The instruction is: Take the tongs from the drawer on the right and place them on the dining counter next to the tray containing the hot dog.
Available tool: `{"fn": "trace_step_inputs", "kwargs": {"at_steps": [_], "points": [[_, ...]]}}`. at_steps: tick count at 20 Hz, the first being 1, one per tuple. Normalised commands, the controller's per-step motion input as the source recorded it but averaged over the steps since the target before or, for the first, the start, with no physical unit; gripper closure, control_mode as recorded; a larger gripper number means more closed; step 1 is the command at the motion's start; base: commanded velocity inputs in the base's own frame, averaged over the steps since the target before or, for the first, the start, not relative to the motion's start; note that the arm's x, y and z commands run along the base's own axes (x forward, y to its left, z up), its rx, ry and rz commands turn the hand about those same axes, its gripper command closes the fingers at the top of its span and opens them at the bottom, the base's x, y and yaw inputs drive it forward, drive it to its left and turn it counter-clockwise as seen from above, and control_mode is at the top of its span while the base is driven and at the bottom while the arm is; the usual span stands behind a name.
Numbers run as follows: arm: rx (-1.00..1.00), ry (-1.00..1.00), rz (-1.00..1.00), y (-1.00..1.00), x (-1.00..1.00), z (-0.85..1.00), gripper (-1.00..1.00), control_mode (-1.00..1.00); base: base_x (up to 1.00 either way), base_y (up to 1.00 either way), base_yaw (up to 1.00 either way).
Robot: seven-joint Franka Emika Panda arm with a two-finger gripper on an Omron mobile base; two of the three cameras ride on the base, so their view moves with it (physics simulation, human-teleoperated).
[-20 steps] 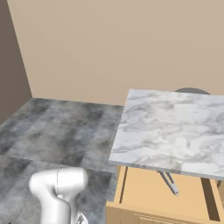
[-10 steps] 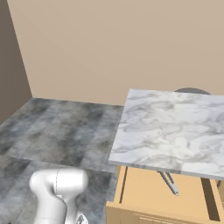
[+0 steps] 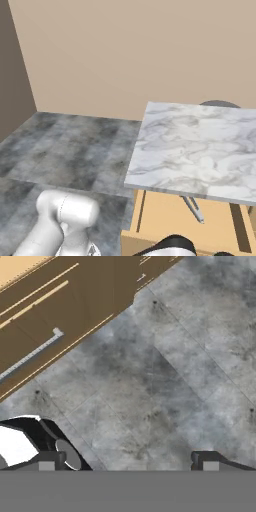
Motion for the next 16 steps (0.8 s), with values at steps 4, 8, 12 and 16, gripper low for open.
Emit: {"fn": "trace_step_inputs", "kwargs": {"at_steps": [4, 8, 12, 16], "points": [[0.00, 0.00, 0.00, 0.00, 0.00, 0.00, -1.00, -1.00, 0.00, 0.00, 0.00], [0.00, 0.02, 0.00, 0.00, 0.04, 0.19, -1.00, -1.00, 0.00, 0.00, 0.00], [0.00, 0.04, 0.01, 0.00, 0.18, 0.18, -1.00, -1.00, 0.00, 0.00, 0.00], [0.03, 0.00, 0.01, 0.00, 0.02, 0.94, -1.00, -1.00, 0.00, 0.00, 0.00]]}}
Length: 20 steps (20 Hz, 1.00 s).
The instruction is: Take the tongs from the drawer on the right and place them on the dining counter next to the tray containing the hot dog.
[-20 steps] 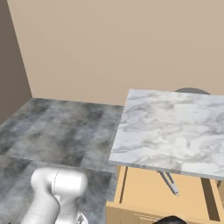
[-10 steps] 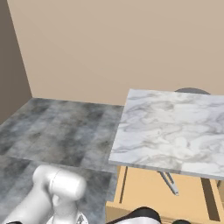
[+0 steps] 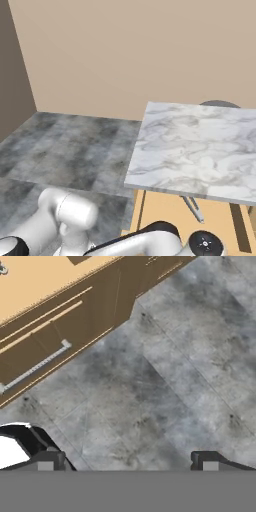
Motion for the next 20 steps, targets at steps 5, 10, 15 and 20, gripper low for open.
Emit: {"fn": "trace_step_inputs", "kwargs": {"at_steps": [5, 10, 15, 20], "points": [[0.00, 0.03, 0.00, 0.30, 0.03, 1.00, -1.00, -1.00, 0.00, 0.00, 0.00], [0.06, 0.00, 0.00, 0.00, 0.03, 0.96, -1.00, -1.00, 0.00, 0.00, 0.00], [0.13, -0.03, 0.00, -0.01, 0.47, 0.86, -1.00, -1.00, 0.00, 0.00, 0.00], [0.27, -0.12, -0.03, -0.07, 0.28, 0.56, -1.00, -1.00, 0.00, 0.00, 0.00]]}}
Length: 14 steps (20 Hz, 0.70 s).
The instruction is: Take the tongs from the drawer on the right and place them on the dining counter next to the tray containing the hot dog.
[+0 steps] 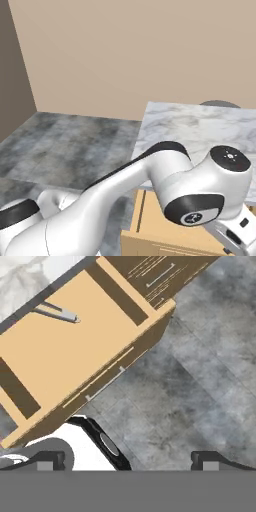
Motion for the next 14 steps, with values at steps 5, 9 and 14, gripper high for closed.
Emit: {"fn": "trace_step_inputs", "kwargs": {"at_steps": [5, 9, 14], "points": [[0.28, -0.06, -0.10, -0.16, -0.03, 0.03, -1.00, -1.00, 0.00, 0.00, 0.00], [0.38, 0.00, -0.28, -0.06, -0.01, -0.08, -1.00, -1.00, 0.00, 0.00, 0.00], [0.31, -0.01, -0.42, -0.02, 0.00, -0.18, -1.00, -1.00, 0.00, 0.00, 0.00]]}}
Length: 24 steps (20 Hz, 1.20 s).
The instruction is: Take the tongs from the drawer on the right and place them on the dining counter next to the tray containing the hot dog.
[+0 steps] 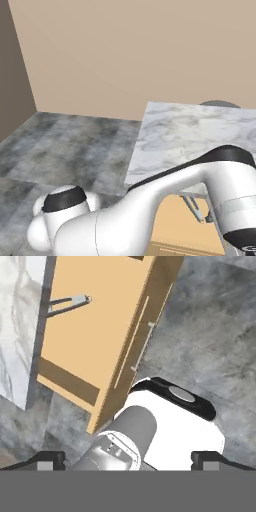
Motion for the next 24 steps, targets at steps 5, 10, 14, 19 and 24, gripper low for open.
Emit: {"fn": "trace_step_inputs", "kwargs": {"at_steps": [5, 10, 14, 19, 24], "points": [[0.05, -0.01, -0.37, 0.06, 0.10, -0.17, -1.00, -1.00, 0.00, 0.00, 0.00], [-0.04, 0.04, -0.01, 0.04, 0.11, -0.08, -1.00, -1.00, 0.00, 0.00, 0.00], [-0.16, 0.15, -0.06, 0.24, 0.40, -0.35, -1.00, -1.00, 0.00, 0.00, 0.00], [-0.15, 0.15, -0.05, 0.20, 0.42, -0.35, -1.00, -1.00, 0.00, 0.00, 0.00], [-0.08, 0.08, -0.05, 0.01, 0.18, -0.59, -1.00, -1.00, 0.00, 0.00, 0.00]]}}
